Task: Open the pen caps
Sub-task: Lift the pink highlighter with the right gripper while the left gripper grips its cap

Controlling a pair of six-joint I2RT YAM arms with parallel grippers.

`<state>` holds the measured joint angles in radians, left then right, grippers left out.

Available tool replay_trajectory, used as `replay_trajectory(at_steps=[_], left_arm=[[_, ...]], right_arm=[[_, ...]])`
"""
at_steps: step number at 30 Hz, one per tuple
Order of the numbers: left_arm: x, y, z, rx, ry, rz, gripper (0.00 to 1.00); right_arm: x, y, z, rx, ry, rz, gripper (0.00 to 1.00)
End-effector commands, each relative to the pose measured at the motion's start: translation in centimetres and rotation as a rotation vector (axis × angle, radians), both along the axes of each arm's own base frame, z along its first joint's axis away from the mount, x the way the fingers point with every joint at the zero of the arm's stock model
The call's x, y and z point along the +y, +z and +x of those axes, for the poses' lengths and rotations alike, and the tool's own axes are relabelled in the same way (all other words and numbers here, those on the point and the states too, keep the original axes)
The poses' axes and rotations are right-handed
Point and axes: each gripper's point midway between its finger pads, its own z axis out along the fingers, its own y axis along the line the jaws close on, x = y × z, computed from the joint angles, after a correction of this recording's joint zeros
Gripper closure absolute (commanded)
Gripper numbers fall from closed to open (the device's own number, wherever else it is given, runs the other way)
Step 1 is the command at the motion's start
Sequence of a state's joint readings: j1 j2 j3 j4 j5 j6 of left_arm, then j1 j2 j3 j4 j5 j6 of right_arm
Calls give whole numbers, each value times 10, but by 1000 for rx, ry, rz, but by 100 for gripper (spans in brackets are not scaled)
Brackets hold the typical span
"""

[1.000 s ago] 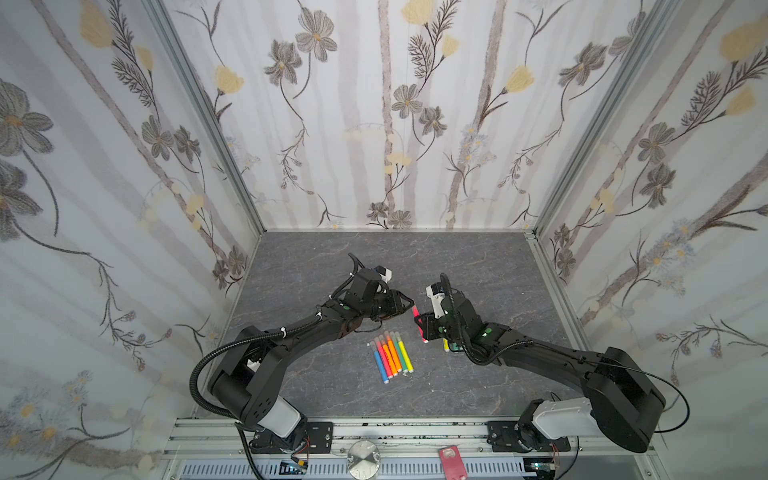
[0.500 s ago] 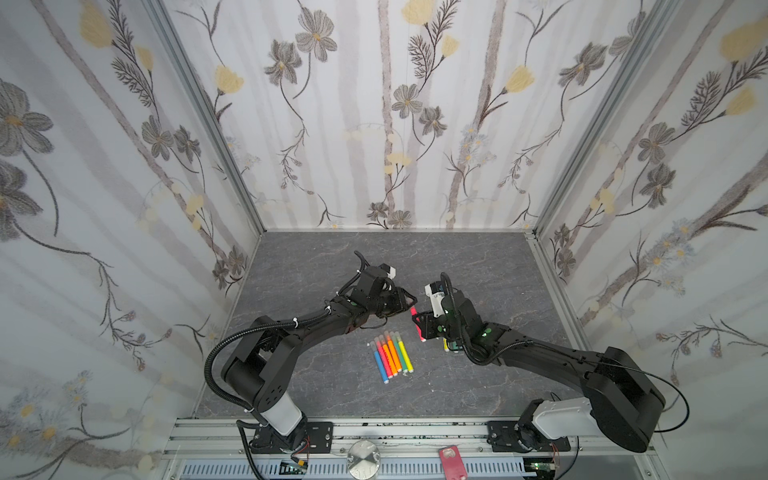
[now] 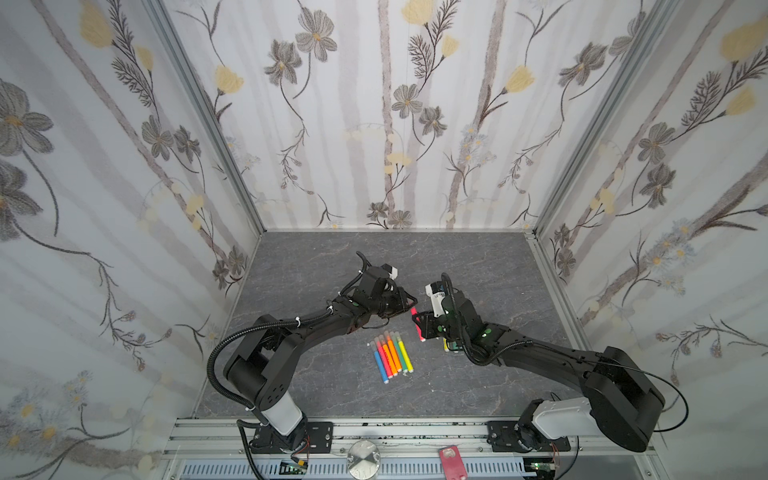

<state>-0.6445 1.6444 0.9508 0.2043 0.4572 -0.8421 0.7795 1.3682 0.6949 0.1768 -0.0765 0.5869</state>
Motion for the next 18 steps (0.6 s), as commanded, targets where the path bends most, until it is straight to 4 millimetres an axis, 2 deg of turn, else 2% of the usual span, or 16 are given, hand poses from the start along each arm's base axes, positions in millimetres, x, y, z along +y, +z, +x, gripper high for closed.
replay_trajectory(at_steps=[1, 6, 11, 15, 18], left_arm=[[-6, 10, 3, -24, -6, -38, 82], [-7, 11, 3, -20, -10, -46, 83], [-10, 14, 1, -18, -17, -61, 92], [-11, 16, 1, -17, -18, -65, 100], [-12, 17, 3, -1, -9, -70, 100]], right_arm=[[2, 4, 3, -15, -10, 26, 94], [-2, 4, 5, -19, -25, 32, 94], [-3, 0, 5, -12, -28, 30, 92], [-3, -1, 5, -13, -27, 34, 75], [-3, 1, 4, -34, -23, 57, 65]])
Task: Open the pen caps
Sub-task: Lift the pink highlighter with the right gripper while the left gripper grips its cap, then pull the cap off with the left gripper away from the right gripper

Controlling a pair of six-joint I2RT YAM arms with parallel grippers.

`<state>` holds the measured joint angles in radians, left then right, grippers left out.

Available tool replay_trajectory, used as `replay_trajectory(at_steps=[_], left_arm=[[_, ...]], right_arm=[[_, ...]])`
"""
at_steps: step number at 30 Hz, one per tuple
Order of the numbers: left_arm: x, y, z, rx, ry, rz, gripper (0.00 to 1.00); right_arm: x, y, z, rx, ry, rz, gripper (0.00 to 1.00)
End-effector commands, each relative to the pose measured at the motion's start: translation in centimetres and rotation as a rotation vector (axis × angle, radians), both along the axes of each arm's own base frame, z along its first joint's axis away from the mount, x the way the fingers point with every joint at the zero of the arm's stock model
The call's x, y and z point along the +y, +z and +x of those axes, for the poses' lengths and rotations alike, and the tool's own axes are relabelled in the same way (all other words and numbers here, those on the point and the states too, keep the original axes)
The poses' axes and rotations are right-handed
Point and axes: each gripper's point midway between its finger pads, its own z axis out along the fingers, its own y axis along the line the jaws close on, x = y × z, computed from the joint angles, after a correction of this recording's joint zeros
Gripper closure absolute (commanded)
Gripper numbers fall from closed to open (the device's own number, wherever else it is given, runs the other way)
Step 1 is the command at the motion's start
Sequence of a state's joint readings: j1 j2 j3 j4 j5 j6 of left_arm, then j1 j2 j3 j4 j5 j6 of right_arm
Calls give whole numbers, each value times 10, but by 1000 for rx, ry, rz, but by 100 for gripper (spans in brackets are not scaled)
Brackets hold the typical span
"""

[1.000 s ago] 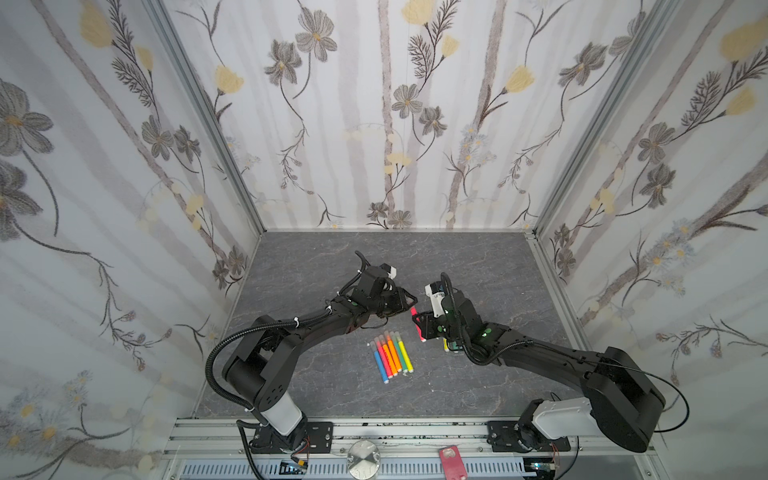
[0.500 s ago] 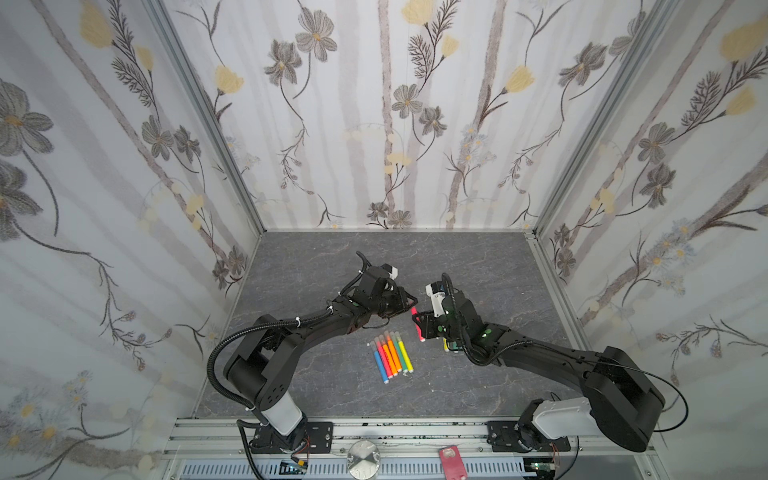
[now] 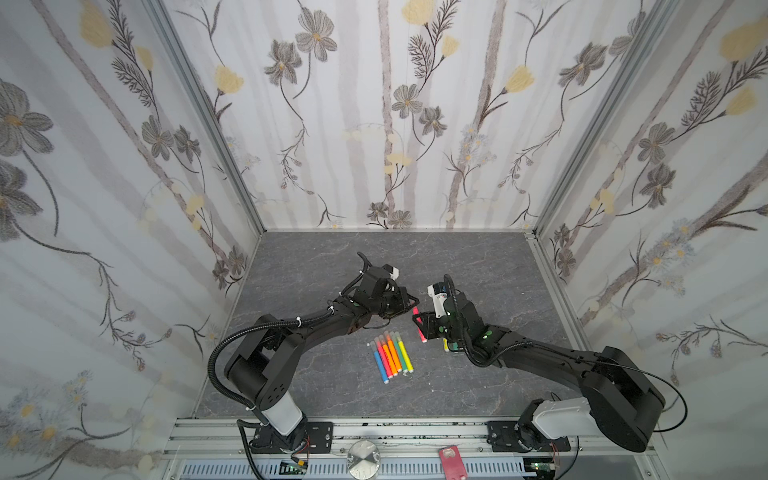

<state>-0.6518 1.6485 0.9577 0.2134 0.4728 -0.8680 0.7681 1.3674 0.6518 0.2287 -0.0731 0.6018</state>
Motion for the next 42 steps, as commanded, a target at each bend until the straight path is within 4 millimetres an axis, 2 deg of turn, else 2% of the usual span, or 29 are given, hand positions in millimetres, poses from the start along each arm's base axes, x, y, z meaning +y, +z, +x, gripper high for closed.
replay_trajectory(at_steps=[1, 4, 12, 17, 30, 42], left_arm=[[-7, 13, 5, -8, 4, -50, 100], [-8, 12, 6, 19, 16, -54, 100], [-4, -3, 9, 80, 46, -25, 100], [-8, -3, 7, 105, 46, -68, 100], [-10, 4, 7, 112, 48, -112, 100], [-11, 6, 8, 105, 52, -125, 100]], right_arm=[[3, 11, 3, -48, 0, 53, 63], [2, 13, 2, -81, -1, 80, 60], [-5, 25, -2, -163, -2, 126, 67], [-5, 24, -2, -174, 6, 122, 75], [-1, 21, 0, -166, 13, 119, 76], [-1, 22, 0, -165, 11, 110, 92]])
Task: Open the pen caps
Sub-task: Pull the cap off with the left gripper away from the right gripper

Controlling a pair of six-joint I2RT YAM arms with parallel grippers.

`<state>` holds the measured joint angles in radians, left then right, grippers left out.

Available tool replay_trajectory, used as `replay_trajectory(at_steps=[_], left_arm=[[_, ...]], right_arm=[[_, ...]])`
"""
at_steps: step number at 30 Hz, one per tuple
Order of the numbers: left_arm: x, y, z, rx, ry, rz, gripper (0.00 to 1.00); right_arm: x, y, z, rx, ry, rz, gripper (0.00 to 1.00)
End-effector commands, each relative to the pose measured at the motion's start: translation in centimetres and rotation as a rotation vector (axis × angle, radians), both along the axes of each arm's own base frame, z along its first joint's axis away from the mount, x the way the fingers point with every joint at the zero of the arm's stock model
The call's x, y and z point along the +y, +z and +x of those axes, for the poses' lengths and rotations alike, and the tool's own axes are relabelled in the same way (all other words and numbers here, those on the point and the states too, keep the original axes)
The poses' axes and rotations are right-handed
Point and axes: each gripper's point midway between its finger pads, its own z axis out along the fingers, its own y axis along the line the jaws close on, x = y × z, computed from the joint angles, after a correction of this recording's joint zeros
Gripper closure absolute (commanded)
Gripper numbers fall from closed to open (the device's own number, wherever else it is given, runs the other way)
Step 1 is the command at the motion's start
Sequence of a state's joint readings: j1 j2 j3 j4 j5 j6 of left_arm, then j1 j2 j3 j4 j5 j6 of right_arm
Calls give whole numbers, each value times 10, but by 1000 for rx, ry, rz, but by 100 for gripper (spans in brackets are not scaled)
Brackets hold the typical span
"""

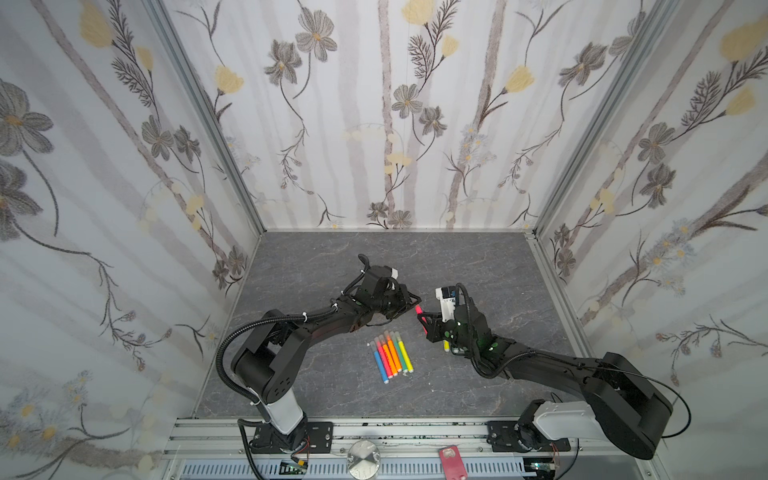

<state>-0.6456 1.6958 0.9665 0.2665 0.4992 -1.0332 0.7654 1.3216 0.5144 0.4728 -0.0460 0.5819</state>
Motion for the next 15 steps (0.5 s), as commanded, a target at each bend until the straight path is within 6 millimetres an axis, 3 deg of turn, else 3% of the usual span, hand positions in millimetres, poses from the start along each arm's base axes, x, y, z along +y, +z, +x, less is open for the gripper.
replay_trajectory(at_steps=[1, 3, 6, 12, 15], left_arm=[[-5, 12, 2, -28, -6, -49, 100], [-5, 12, 2, -28, -7, -50, 100], [-5, 13, 2, -29, -5, -54, 100], [-7, 17, 3, -32, -6, -64, 100], [-7, 18, 4, -36, -6, -65, 100]], right_arm=[[6, 10, 0, -31, 29, 21, 93], [6, 9, -1, -28, 33, 20, 93], [7, 7, -2, -20, 38, 16, 79], [8, 5, -1, -16, 38, 17, 81], [9, 6, -1, -16, 40, 21, 87]])
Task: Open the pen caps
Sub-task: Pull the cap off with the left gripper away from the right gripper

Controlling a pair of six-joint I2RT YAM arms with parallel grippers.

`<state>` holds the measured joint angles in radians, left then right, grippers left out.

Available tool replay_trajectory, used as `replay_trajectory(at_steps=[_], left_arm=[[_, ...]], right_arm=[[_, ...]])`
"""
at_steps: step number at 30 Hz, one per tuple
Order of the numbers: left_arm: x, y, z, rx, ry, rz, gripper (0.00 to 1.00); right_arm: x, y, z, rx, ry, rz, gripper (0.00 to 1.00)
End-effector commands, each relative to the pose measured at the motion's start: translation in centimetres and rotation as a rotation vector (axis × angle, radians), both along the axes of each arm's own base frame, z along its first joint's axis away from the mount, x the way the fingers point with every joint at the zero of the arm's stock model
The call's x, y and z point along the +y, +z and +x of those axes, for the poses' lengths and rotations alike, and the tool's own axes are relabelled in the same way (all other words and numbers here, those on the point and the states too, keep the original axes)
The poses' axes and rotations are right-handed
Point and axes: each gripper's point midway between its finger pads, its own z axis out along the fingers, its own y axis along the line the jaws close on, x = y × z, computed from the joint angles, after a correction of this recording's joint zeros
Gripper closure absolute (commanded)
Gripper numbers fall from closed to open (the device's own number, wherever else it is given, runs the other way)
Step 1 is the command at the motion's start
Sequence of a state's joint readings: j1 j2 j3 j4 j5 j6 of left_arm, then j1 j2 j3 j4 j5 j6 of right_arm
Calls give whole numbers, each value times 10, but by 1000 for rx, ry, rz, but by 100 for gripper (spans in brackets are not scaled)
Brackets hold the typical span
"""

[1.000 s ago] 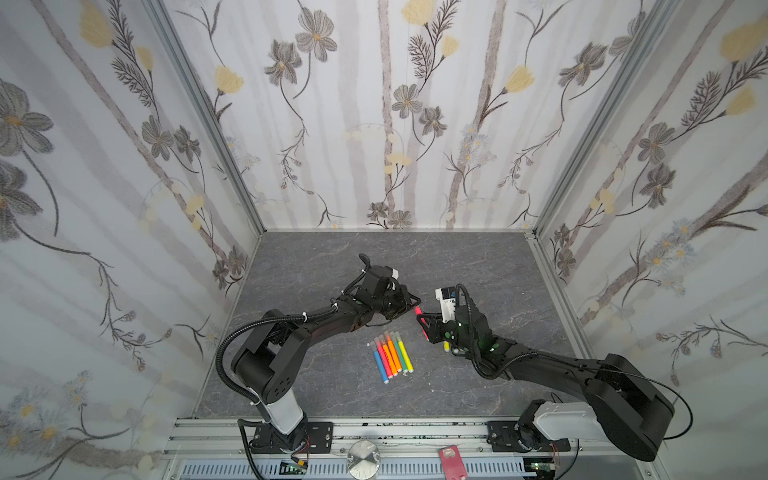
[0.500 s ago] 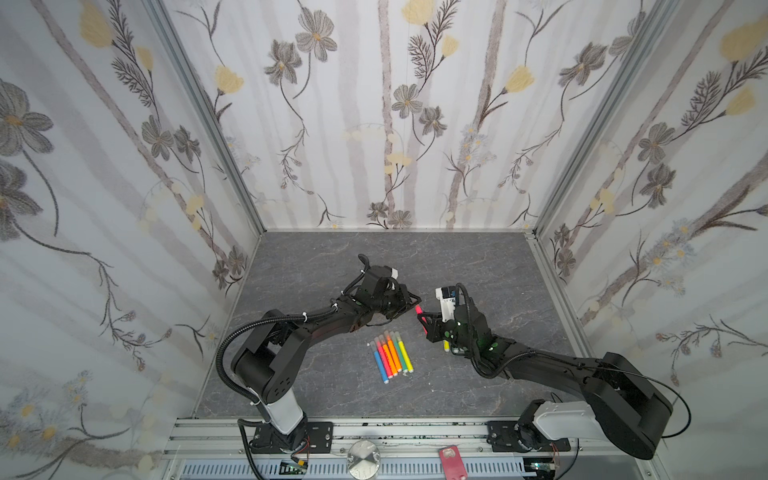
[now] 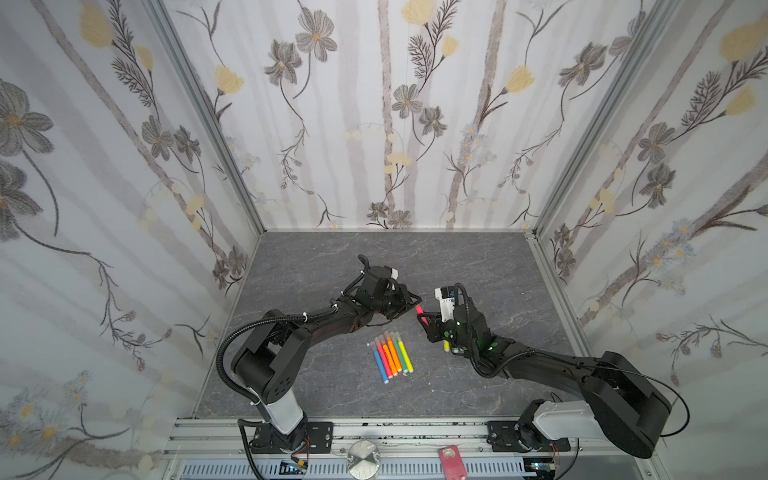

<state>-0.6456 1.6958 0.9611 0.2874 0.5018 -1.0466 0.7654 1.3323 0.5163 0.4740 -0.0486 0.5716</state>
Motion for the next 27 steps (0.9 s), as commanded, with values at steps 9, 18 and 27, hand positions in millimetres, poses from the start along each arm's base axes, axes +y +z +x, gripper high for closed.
replay_trajectory(at_steps=[9, 18, 27], left_arm=[[-6, 17, 7, -45, -11, -43, 100], [10, 24, 44, -106, 14, 30, 100], [25, 27, 76, -130, 45, 71, 100]], right_arm=[[8, 6, -4, -8, 43, 27, 98], [1, -5, -22, 27, 62, 17, 100], [-17, -6, -39, 34, 46, -3, 100]])
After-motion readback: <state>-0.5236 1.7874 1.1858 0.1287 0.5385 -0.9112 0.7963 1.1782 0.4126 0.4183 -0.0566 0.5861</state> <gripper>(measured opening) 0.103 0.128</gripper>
